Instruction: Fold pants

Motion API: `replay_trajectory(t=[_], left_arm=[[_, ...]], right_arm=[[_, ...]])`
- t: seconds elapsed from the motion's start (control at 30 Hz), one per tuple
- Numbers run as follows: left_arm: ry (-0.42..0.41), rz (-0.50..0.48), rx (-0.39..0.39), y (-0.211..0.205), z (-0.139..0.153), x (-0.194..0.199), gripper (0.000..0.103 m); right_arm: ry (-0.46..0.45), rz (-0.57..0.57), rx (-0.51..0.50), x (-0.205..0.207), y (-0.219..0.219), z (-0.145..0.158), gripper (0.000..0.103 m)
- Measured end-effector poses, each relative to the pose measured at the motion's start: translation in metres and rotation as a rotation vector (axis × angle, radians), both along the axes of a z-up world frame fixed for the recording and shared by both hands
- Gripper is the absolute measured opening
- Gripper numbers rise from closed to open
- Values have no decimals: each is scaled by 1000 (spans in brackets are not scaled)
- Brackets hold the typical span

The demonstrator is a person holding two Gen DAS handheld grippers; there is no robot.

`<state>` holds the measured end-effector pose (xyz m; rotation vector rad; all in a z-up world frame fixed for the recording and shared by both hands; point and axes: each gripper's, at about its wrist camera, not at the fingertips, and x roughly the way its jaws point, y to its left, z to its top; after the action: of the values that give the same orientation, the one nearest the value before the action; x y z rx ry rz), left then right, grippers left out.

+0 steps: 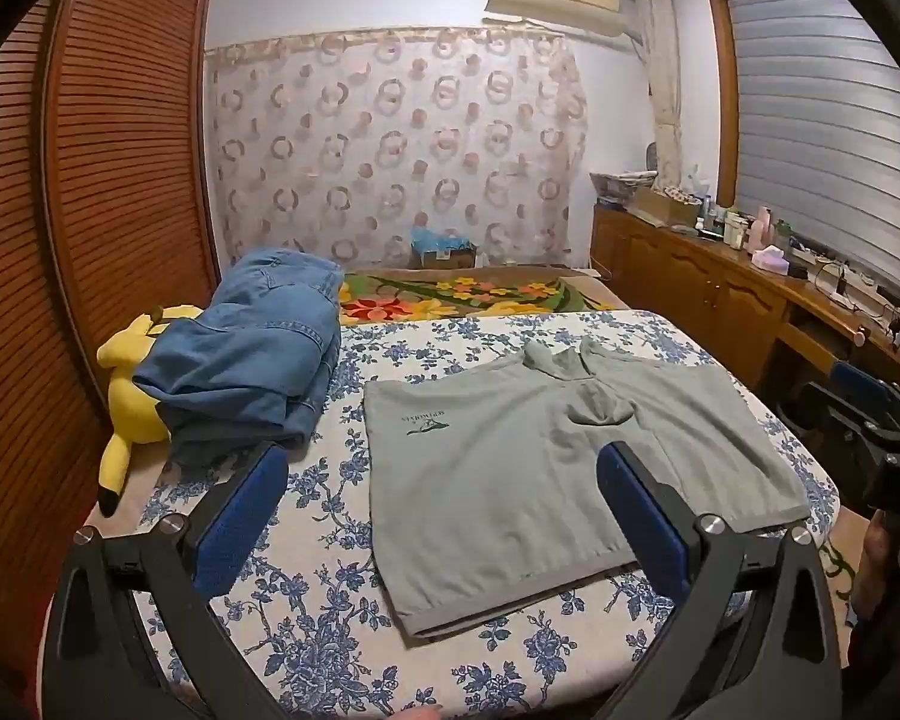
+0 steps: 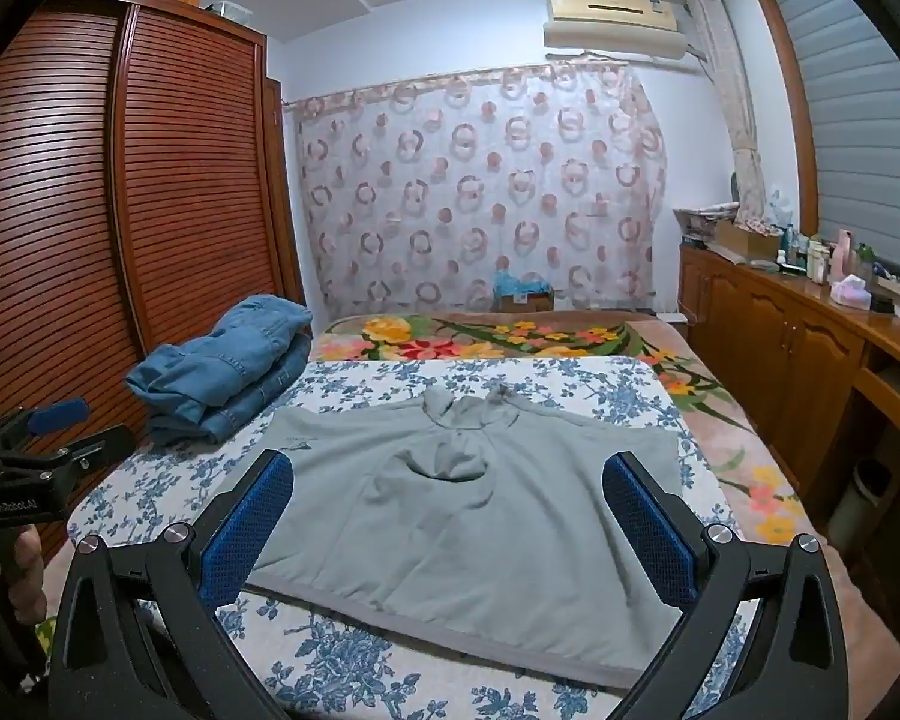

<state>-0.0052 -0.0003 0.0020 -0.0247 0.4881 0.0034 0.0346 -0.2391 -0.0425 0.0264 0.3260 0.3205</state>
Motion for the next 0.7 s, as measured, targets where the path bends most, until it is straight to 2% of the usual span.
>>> replay_trajectory(t=[0.03,0.7], left_arm=[[-1,3,1,9,1,3,103],[-4,5,10,5,0,2,103]], right_arm=[[0,-1,0,0,0,0,103],[-6,0,4,2,-1,0,103]])
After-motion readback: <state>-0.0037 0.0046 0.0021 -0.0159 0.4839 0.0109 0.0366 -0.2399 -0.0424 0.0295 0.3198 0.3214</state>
